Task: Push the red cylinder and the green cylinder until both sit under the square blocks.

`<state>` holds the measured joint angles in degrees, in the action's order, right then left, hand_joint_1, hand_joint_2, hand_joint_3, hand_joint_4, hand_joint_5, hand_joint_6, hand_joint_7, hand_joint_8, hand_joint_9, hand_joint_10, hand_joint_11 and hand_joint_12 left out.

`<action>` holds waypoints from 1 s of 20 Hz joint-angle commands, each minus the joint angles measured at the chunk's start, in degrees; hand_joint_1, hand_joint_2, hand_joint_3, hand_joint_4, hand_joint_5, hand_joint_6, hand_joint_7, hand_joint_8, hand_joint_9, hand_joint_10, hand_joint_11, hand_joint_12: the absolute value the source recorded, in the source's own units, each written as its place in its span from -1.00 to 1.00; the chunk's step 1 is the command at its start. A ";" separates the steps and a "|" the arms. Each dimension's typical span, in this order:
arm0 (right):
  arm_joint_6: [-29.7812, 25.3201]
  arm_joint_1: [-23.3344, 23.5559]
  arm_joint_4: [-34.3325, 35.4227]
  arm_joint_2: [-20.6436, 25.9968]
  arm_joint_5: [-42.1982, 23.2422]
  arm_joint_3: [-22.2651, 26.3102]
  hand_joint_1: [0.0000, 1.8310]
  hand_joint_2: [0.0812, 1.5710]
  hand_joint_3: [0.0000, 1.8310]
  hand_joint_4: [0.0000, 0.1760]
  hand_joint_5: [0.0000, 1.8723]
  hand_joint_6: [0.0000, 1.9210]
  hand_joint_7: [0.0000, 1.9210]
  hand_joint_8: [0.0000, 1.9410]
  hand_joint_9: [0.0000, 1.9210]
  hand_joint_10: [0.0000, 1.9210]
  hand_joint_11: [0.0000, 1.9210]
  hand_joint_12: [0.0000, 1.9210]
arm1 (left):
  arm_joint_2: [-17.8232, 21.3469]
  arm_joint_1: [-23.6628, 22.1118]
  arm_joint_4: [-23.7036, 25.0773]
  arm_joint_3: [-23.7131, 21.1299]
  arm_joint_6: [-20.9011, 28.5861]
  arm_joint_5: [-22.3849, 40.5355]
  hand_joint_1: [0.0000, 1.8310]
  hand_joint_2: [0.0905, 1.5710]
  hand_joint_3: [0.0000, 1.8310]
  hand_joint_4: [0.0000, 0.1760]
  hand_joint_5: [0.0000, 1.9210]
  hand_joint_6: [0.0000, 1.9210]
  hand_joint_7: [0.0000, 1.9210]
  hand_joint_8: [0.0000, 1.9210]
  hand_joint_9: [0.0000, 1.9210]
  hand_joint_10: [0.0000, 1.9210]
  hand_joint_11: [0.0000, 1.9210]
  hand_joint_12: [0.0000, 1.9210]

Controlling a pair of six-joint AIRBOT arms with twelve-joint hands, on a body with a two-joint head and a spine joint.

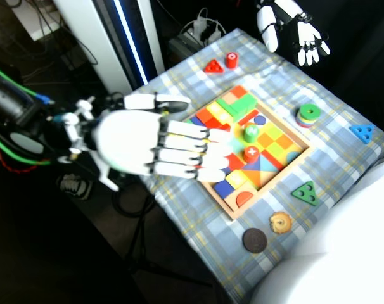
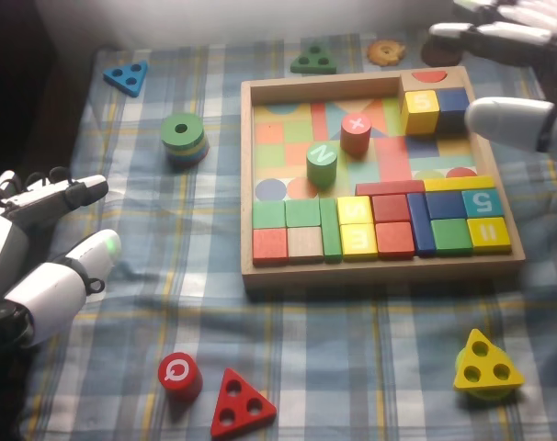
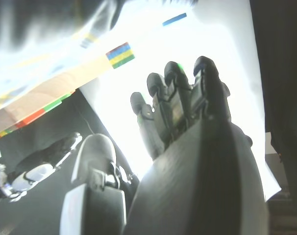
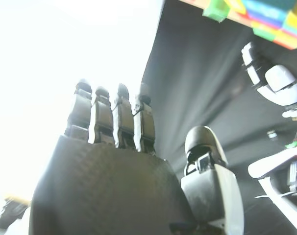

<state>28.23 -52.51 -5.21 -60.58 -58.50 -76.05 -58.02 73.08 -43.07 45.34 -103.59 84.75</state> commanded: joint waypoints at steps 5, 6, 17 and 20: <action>-2.89 5.04 -6.57 -4.50 2.25 -4.28 -1.00 0.30 -1.00 -0.42 -0.62 -0.99 -1.00 -1.00 -1.00 -1.00 -1.00 -1.00 | -0.10 -0.31 2.22 0.64 0.42 6.16 -0.55 0.63 -1.00 -0.01 -0.38 -1.00 -0.49 -1.00 -0.67 -1.00 -1.00 -0.89; -2.96 5.67 -7.50 -5.24 3.26 -4.98 -1.00 0.27 -1.00 -0.54 -0.60 -0.98 -1.00 -1.00 -1.00 -1.00 -1.00 -1.00 | -0.10 -0.31 2.22 0.64 0.42 6.16 -0.56 0.63 -1.00 0.00 -0.38 -1.00 -0.49 -0.99 -0.67 -1.00 -1.00 -0.88; -4.66 7.08 -9.44 -10.27 7.33 -10.37 -1.00 0.34 -0.99 0.10 -0.59 -1.00 -1.00 -1.00 -1.00 -1.00 -1.00 -1.00 | -0.10 -0.31 2.25 0.51 0.42 5.95 -0.55 0.62 -1.00 -0.12 -0.39 -1.00 -0.51 -1.00 -0.66 -1.00 -1.00 -0.80; -4.79 7.24 -9.75 -11.18 8.01 -11.35 -1.00 0.29 -1.00 -0.32 -0.62 -1.00 -1.00 -1.00 -1.00 -1.00 -1.00 -1.00 | -0.09 -0.31 2.31 0.51 0.42 5.95 -0.56 0.63 -1.00 -0.01 -0.41 -1.00 -0.52 -1.00 -0.66 -1.00 -1.00 -0.84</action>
<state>23.99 -45.84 -16.64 -71.18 -45.36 -87.26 -58.02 73.08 -42.98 45.69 -103.57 84.40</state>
